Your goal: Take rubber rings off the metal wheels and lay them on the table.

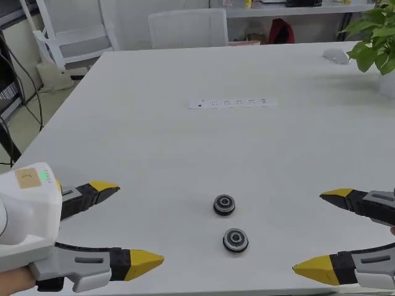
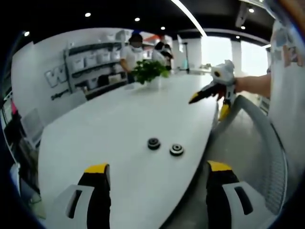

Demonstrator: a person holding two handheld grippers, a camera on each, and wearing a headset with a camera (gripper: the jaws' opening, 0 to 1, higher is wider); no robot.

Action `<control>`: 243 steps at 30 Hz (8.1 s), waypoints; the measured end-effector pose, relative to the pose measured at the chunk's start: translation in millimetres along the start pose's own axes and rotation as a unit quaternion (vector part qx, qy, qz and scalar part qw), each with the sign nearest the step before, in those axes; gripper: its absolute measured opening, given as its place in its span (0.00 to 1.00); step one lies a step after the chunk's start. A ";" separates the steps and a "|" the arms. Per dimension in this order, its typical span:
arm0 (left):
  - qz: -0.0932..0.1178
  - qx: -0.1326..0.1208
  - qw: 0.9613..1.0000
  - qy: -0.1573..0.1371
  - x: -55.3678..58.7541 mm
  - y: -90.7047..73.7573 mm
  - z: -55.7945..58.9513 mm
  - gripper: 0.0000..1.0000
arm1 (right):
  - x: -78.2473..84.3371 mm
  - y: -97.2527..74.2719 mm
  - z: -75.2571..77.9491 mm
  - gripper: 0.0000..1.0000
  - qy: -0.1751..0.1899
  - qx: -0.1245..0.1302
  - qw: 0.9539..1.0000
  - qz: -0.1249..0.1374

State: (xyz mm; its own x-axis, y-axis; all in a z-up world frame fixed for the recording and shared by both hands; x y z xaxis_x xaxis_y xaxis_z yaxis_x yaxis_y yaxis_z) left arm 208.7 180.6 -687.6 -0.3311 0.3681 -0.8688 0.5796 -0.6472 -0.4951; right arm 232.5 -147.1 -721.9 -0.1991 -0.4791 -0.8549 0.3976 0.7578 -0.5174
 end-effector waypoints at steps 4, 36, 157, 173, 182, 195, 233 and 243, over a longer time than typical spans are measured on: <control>-0.005 -0.003 1.000 0.000 2.1 0.1 -0.2 0.83 | 0.1 0.7 0.0 0.88 -0.001 -0.003 1.000 -0.002; -0.007 0.003 1.000 -0.002 -0.3 9.2 -12.2 0.83 | 5.6 9.8 10.5 0.88 0.007 -0.007 1.000 -0.008; -0.095 0.150 0.982 0.066 11.0 142.8 7.7 0.59 | 36.9 104.3 16.9 0.39 -0.016 -0.105 0.994 -0.034; -0.097 0.165 0.980 0.055 11.6 158.9 19.0 0.51 | 37.8 112.6 15.7 0.34 -0.017 -0.115 0.993 -0.029; -0.099 0.176 0.978 0.057 14.2 166.2 24.8 0.45 | 41.2 114.3 15.8 0.30 -0.026 -0.119 0.992 -0.033; -0.096 0.182 0.977 0.050 12.5 173.8 28.5 0.34 | 39.3 118.5 14.2 0.23 -0.035 -0.129 0.991 -0.029; -0.084 0.156 0.981 0.077 22.8 185.9 35.0 0.14 | 43.9 119.4 13.1 0.16 0.012 -0.138 0.990 -0.020; -0.079 0.154 0.982 0.074 23.3 185.9 35.1 0.14 | 48.4 117.4 13.3 0.06 0.026 -0.134 0.990 -0.017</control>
State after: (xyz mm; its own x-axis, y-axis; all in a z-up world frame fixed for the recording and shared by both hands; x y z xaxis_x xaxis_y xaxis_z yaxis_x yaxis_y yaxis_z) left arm 282.6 45.4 -799.8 -0.2737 0.5587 -0.7829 0.2693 -0.7370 -0.6200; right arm 281.5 -87.2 -823.5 -0.2575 -0.4882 -0.8339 0.1386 0.8354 -0.5319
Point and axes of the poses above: the centre of the closed fingertips' face, and the gripper's own axes: y roughly forward along the fingers, z roughly to its right, x roughly out of its underside, the point moved 8 cm from there along -y, roughly backward along the fingers, and after that the axes turned 5 degrees about -y, right-handed, at the moved point
